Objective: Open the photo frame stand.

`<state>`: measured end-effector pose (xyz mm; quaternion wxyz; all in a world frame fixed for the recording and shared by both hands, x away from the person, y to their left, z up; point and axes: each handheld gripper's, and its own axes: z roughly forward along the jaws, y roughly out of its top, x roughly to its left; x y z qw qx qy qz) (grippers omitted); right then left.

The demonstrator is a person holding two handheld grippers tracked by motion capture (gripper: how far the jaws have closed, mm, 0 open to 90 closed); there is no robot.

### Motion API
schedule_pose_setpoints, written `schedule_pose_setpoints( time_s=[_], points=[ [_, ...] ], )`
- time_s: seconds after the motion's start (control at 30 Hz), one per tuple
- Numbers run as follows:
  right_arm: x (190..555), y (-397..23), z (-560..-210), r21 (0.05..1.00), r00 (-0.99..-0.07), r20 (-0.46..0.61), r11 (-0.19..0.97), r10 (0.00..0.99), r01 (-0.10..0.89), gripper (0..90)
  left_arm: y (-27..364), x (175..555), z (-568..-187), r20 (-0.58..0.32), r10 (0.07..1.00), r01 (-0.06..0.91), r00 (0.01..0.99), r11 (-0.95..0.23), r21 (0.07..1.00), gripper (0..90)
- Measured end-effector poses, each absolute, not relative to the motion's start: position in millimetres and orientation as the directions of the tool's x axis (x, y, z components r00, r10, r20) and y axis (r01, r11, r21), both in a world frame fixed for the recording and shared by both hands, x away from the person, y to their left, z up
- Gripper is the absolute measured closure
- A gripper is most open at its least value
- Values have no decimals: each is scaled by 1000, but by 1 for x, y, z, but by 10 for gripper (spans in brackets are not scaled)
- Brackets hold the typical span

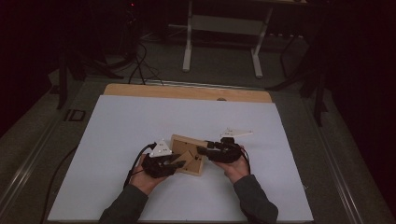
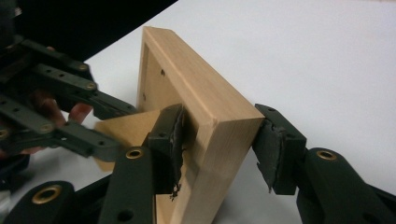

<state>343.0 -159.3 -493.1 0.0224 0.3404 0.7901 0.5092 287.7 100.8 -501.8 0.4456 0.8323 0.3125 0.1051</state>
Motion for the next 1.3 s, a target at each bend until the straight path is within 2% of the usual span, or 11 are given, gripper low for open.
schedule_pose_setpoints(
  time_s=[0.17, 0.5, 0.7, 1.0, 1.3],
  points=[
    [339, -154, -485, 843, -782, 224, 287, 582, 455, 555, 95, 293, -497, -53, 636, 409, 770, -428, 806, 711],
    [339, -159, -482, 860, -763, 174, 281, 622, 426, 579, 86, 304, -497, -13, 656, 390, 755, -432, 813, 718],
    [330, -153, -477, 867, -782, 40, 367, 622, 336, 579, 82, 303, -501, 31, 658, 373, 753, -464, 803, 727],
    [321, -153, -480, 865, -813, 85, 363, 576, 347, 545, 85, 290, -506, 51, 655, 361, 754, -478, 801, 741],
    [310, -149, -484, 863, -830, 101, 367, 549, 348, 488, 90, 281, -511, 30, 637, 367, 770, -481, 796, 697]
  ],
)
